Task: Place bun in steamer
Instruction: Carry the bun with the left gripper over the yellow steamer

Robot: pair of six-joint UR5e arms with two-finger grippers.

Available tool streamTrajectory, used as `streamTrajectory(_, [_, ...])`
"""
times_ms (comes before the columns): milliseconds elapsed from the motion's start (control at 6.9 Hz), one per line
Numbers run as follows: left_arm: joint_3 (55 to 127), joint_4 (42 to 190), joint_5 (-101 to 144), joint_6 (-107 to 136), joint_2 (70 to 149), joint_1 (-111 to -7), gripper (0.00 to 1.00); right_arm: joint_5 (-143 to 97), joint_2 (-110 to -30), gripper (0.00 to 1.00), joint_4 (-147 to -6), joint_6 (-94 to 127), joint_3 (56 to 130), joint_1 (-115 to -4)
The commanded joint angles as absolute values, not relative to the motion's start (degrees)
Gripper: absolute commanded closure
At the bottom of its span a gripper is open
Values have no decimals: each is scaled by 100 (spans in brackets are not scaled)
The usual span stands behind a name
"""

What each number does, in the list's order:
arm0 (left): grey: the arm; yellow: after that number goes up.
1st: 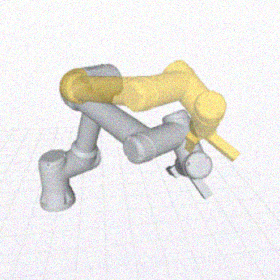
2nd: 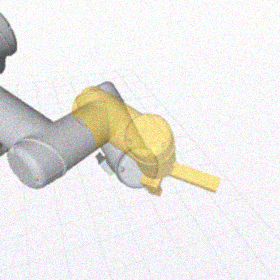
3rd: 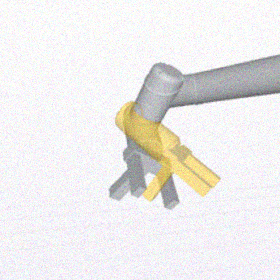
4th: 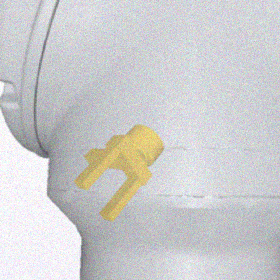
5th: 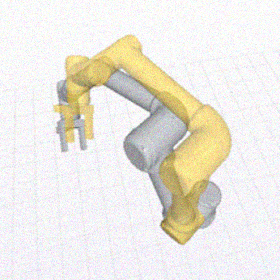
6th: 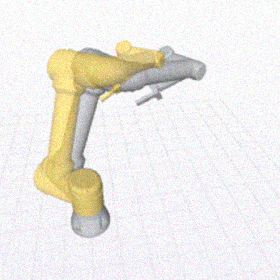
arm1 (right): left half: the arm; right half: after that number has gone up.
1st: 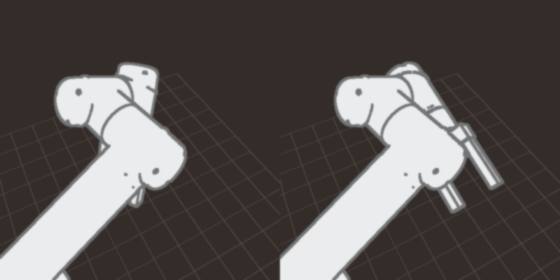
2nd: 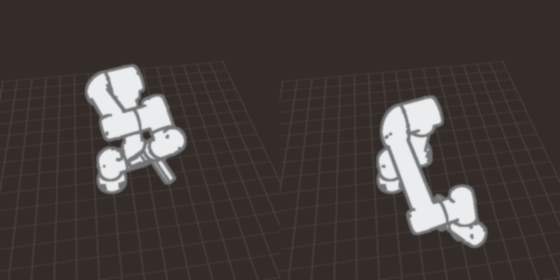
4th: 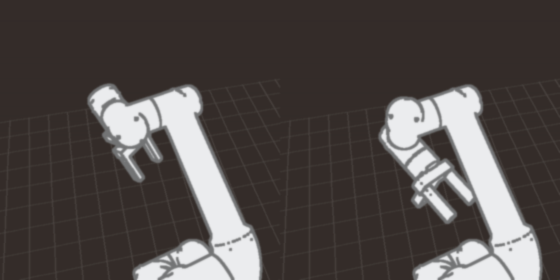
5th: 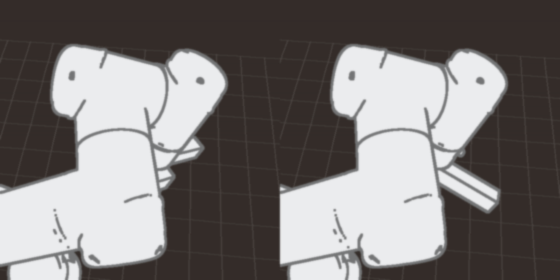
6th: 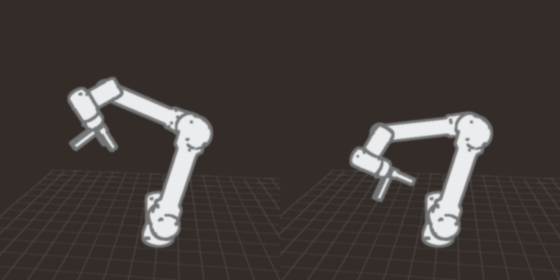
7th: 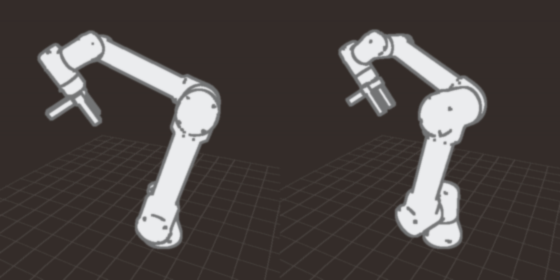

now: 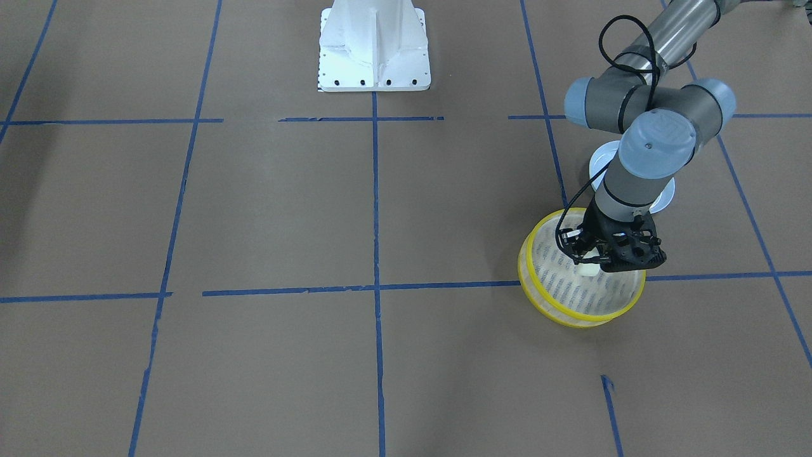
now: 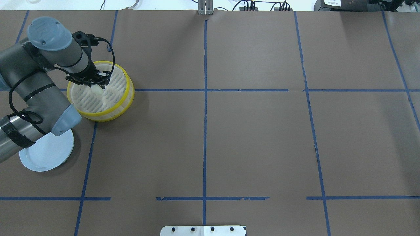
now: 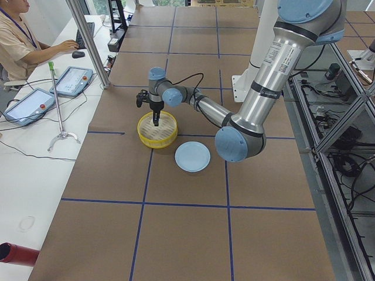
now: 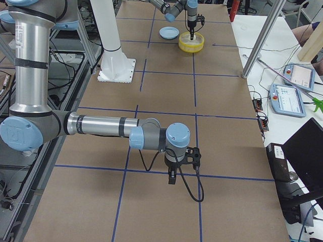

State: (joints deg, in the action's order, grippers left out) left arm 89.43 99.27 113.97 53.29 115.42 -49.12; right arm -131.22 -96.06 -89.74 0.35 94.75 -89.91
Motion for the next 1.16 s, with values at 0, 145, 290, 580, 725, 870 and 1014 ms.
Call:
streamTrajectory(0, [8895,9967,11399,5475,11514,-4799,58,-13122,-9606,0,-8974,35,9475,-8991])
streamTrajectory(145, [8895,9967,11399,5493,11514,-4799,58,-13122,-9606,0,-8974,35,9475,-8991])
streamTrajectory(290, [8886,9975,11408,5493,11514,-4790,57,-13122,-9606,0,-8974,35,9475,-8991])
streamTrajectory(580, [8789,9984,11408,5484,11522,-4764,53,-13122,-9606,0,-8974,35,9475,-8991])
streamTrajectory(725, [8780,9976,11408,5484,11522,-4746,50,-13122,-9606,0,-8974,35,9475,-8991])
streamTrajectory(870, [8806,9984,11408,5476,11514,-4746,42,-13122,-9606,0,-8974,35,9475,-8991])
streamTrajectory(1014, [8815,9976,11408,5484,11514,-4746,23,-13122,-9606,0,-8974,35,9475,-8991])
